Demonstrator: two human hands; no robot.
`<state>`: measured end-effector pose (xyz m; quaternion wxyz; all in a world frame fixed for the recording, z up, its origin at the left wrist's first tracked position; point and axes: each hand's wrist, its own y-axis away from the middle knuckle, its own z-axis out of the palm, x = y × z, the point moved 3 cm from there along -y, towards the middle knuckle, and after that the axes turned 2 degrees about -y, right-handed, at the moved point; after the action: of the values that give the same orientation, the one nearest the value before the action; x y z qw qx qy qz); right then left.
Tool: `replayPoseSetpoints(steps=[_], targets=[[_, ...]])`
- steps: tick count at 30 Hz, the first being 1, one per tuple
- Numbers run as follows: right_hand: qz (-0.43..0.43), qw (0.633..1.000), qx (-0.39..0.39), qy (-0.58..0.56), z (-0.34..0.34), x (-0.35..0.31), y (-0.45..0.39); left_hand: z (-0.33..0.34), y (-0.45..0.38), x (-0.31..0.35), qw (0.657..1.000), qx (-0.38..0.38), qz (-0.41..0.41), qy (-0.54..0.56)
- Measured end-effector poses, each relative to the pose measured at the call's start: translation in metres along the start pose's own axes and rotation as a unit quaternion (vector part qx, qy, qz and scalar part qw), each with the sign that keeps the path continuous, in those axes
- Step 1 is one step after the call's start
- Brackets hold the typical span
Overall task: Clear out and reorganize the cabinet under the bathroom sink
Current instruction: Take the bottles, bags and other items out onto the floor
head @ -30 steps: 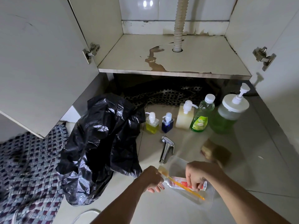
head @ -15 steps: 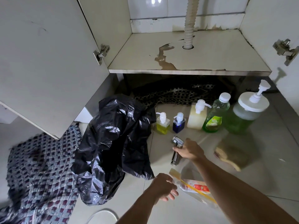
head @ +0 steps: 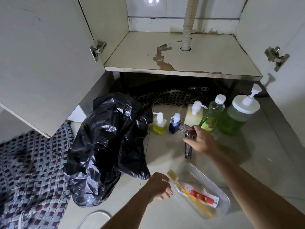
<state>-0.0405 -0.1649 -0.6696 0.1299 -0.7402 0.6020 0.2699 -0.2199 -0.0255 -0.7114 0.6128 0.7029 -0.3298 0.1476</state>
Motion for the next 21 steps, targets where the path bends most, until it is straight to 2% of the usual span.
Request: replayPoseSetpoints(steps=[1,3,5,7,12,16,18,21], targets=[[-0.028,0.999,-0.019,-0.009,-0.01,-0.002,0.005,0.0,0.0,0.0,1.0,0.001,0.0,-0.001],[-0.046,0.991,-0.127,0.014,-0.022,-0.008,0.019,0.0,0.0,0.001,1.0,0.0,0.0,-0.001],[-0.045,0.963,-0.248,0.097,-0.022,-0.015,0.037,0.001,0.0,0.003,1.0,0.0,0.001,0.004],[-0.059,0.933,-0.307,0.18,-0.013,-0.019,0.055,0.001,-0.001,0.006,1.0,0.006,0.001,0.008],[-0.105,0.906,-0.267,0.31,0.022,-0.008,0.087,0.003,0.001,0.008,1.0,0.013,-0.006,0.02],[-0.083,0.915,-0.246,0.31,0.03,0.003,0.093,0.003,0.005,0.009,1.0,0.006,-0.011,0.023],[-0.065,0.925,-0.241,0.286,0.022,0.003,0.088,0.002,0.003,0.009,1.0,-0.007,-0.021,-0.012],[-0.012,0.941,-0.229,0.249,-0.005,0.006,0.073,-0.004,-0.001,0.019,0.985,-0.066,-0.071,-0.143]])
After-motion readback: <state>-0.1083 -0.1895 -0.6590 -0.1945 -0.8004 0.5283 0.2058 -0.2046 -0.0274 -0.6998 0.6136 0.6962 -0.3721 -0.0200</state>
